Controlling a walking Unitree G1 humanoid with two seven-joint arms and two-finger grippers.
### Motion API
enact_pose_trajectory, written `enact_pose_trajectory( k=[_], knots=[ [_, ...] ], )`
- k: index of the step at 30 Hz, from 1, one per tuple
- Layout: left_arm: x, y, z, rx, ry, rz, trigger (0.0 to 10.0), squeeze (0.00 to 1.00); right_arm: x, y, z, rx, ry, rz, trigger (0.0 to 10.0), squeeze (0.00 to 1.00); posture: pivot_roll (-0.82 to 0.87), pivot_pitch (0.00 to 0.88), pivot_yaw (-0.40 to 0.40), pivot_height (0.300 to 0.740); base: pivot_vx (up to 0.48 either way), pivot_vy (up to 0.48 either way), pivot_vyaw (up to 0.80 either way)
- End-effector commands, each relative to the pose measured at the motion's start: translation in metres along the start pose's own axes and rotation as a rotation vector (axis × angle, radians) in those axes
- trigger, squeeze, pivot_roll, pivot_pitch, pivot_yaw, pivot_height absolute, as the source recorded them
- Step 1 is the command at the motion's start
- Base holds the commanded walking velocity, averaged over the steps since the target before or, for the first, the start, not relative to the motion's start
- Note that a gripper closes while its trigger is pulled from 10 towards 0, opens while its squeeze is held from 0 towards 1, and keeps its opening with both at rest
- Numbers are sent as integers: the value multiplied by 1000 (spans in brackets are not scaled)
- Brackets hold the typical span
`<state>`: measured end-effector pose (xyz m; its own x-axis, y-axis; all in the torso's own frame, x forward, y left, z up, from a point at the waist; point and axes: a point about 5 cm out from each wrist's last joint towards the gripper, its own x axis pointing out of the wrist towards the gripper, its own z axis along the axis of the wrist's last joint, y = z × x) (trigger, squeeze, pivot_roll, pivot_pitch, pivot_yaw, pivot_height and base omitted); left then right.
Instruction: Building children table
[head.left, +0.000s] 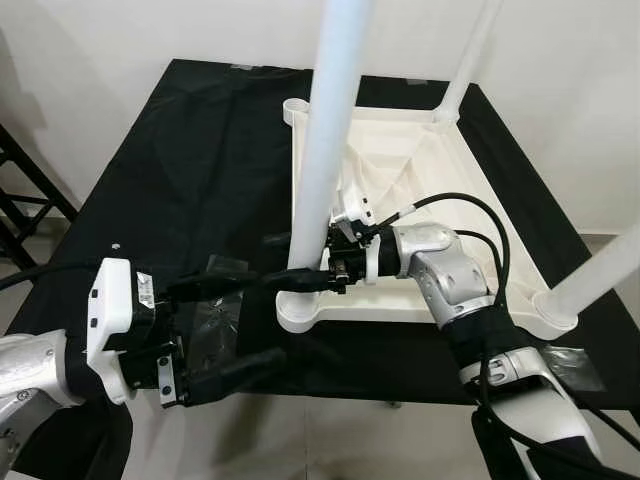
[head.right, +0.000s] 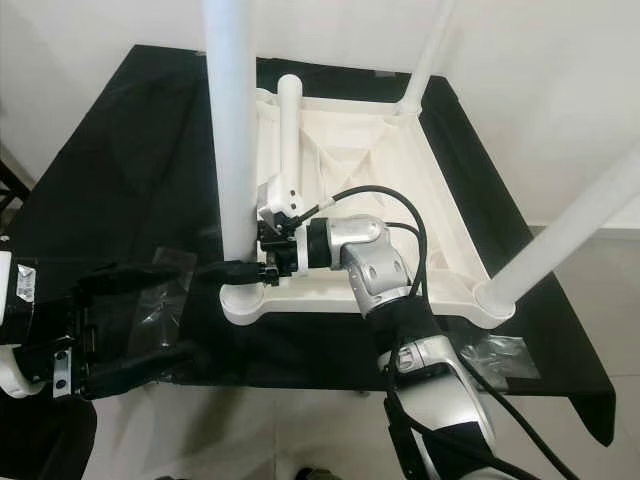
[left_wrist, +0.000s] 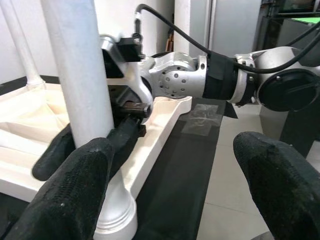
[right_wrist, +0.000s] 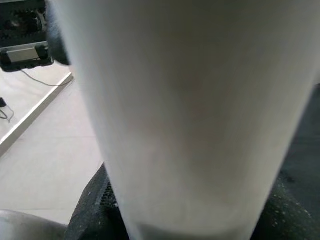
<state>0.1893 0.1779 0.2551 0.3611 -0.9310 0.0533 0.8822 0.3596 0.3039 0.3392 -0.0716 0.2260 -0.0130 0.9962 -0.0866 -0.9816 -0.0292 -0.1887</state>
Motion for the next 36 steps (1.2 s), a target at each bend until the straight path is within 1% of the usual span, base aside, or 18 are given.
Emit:
enact_pose_trajectory(
  k=[1,3,4,5,7,8,9,10,11,14,21,22,24,25,26,27,28,36],
  knots=[
    [1,-3,3,12,13,-22,10000,0,-6,5,-14,45,15,0,0,0,124,184,-104,740,0,0,0],
    [0,-3,3,10,13,-21,10000,0,-15,5,-24,42,49,-109,0,0,118,191,-101,740,0,0,0],
    [-1,-4,2,4,14,-21,10000,0,-20,8,-34,68,74,-251,0,0,118,201,-108,740,0,0,0],
    [-1,-4,2,4,14,-21,10000,0,-20,8,-34,68,74,-251,0,0,118,201,-108,740,0,0,0],
    [-3,-6,0,-2,20,-22,10000,0,-23,16,-58,171,124,-612,0,0,113,207,-110,740,0,0,0],
    [-3,-6,0,-2,20,-22,10000,0,-23,16,-58,171,124,-612,0,0,113,207,-110,740,0,0,0],
    [-3,-6,1,-7,19,-23,10000,0,-30,26,-76,262,175,-942,0,0,104,213,-104,740,0,0,0],
    [-3,-6,0,-9,20,-24,10000,0,-30,51,-93,324,231,-1046,0,0,118,225,-100,740,0,0,0],
    [-3,-6,0,-11,18,-28,10000,0,-32,61,-95,324,267,-1092,0,0,103,217,-94,740,0,0,0],
    [-2,-5,-1,-15,11,-39,10000,0,-37,59,-89,323,267,-1102,0,0,93,210,-87,740,0,0,0],
    [3,0,-1,11,8,-40,10000,0,-40,33,-74,239,249,-1111,0,0,108,198,-96,740,0,0,0],
    [4,1,-1,17,3,-34,10000,0,-35,33,-70,248,248,-1125,6275,0,113,197,-94,740,0,0,0],
    [5,0,-2,20,1,-32,10000,0,-31,34,-68,250,250,-1137,6275,0,115,197,-94,740,0,0,0],
    [6,0,-2,24,0,-29,10000,0,-27,35,-65,255,244,-1149,10000,0,115,195,-90,740,0,0,0],
    [6,0,-2,24,0,-29,10000,0,-27,35,-65,255,244,-1149,10000,0,115,195,-90,740,0,0,0],
    [9,1,-3,31,-1,-27,10000,0,-23,35,-60,264,214,-1143,10000,1000,117,194,-89,740,0,0,0],
    [12,3,-4,46,-4,-18,10000,0,-19,31,-52,281,151,-1114,10000,1000,119,193,-87,740,0,0,0],
    [21,11,-5,65,-2,39,10000,0,-18,24,-41,275,51,-1042,10000,1000,112,196,-84,740,0,0,0]
  ],
)
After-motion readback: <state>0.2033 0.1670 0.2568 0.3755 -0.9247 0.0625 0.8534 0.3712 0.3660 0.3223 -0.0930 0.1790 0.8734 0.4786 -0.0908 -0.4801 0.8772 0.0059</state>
